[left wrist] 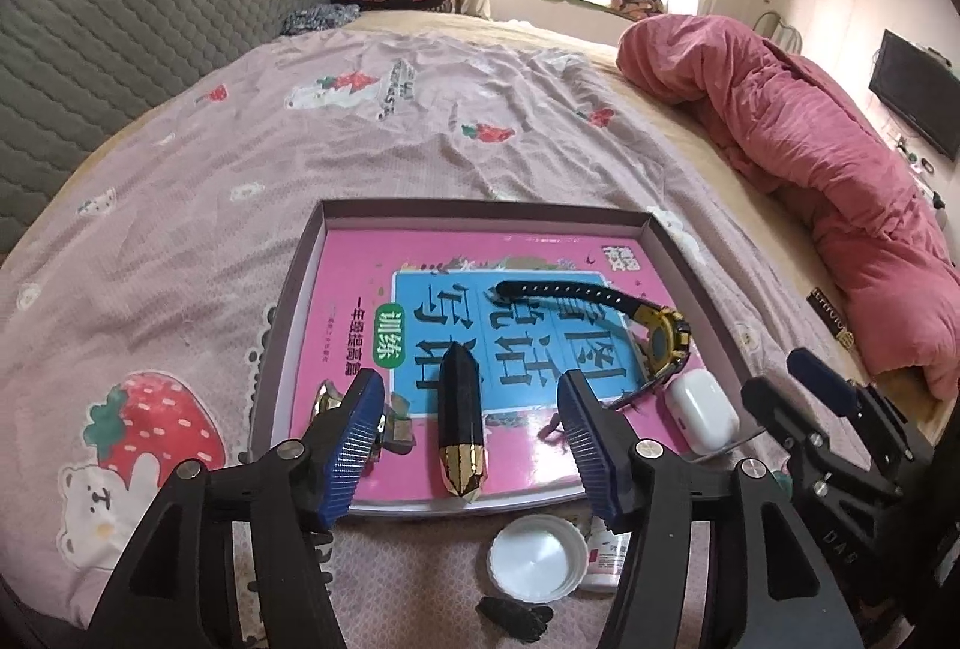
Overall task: Organize rigid objects
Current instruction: 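Withdraw both open tools from the tray toward the remaining objects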
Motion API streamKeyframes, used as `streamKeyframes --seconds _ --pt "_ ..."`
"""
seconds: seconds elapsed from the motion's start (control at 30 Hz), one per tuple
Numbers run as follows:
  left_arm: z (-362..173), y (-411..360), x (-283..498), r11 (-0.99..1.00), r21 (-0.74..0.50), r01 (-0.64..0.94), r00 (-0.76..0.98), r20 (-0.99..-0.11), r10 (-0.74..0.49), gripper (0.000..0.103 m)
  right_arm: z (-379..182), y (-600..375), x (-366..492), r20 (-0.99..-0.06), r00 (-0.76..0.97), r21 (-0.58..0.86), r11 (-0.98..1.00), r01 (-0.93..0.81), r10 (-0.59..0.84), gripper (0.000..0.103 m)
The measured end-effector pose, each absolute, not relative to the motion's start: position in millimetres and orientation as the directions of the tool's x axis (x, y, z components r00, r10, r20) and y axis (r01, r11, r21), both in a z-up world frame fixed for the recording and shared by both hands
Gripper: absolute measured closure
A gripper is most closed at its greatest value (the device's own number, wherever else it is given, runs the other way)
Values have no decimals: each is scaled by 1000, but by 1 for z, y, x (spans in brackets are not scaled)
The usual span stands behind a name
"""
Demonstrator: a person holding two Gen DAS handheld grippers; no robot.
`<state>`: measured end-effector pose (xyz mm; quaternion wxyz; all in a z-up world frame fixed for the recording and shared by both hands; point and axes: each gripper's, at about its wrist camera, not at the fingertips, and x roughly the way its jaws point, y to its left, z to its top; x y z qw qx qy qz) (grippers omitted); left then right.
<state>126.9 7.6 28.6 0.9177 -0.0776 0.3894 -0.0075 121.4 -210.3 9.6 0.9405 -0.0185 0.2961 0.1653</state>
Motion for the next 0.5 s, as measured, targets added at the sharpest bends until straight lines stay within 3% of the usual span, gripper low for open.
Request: streamKeyframes --seconds 0.5 --pt "35 8 104 985 -171 -37 700 -708 -96 29 10 -205 103 -580 783 -6 959 -283 227 48"
